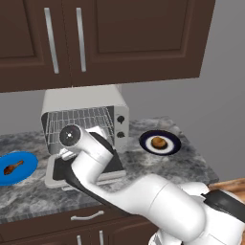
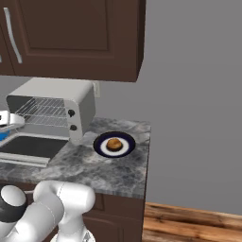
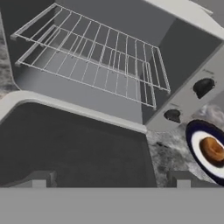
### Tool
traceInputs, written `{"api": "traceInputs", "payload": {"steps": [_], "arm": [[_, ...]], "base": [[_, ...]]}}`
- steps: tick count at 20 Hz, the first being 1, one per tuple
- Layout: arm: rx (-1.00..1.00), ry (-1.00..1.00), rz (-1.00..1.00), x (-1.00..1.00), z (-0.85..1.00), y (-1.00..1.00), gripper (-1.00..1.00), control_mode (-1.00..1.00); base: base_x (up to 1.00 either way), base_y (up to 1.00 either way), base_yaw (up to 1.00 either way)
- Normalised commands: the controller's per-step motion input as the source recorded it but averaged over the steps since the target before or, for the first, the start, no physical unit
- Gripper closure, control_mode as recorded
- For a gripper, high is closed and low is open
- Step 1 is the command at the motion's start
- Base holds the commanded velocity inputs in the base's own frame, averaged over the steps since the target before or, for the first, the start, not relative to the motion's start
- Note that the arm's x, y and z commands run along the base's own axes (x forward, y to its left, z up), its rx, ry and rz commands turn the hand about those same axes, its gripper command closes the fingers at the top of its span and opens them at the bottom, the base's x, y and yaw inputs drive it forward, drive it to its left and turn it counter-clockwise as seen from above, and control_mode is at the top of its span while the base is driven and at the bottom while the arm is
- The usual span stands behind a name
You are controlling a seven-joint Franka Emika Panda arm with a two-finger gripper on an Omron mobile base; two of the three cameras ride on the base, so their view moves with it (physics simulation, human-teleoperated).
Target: Open the toaster oven door. Place the bread on the bottom rack in the toaster oven and place the chicken drumstick on the top rack.
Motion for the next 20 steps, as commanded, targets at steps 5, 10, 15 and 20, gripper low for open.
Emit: {"api": "traceInputs", "payload": {"steps": [5,10,15,20], "arm": [[-0.06,0.01,-0.04,0.19,-0.13,0.00,-1.00,-1.00],[-0.09,-0.02,0.00,0.13,-0.17,0.02,-1.00,-1.00],[-0.07,-0.08,0.00,0.15,-0.20,0.08,-1.00,-1.00],[-0.01,-0.19,-0.01,0.11,-0.14,0.02,-1.00,-1.00]], "base": [[0.00,0.00,0.00],[0.00,0.00,0.00],[0.00,0.00,0.00],[0.00,0.00,0.00]]}}
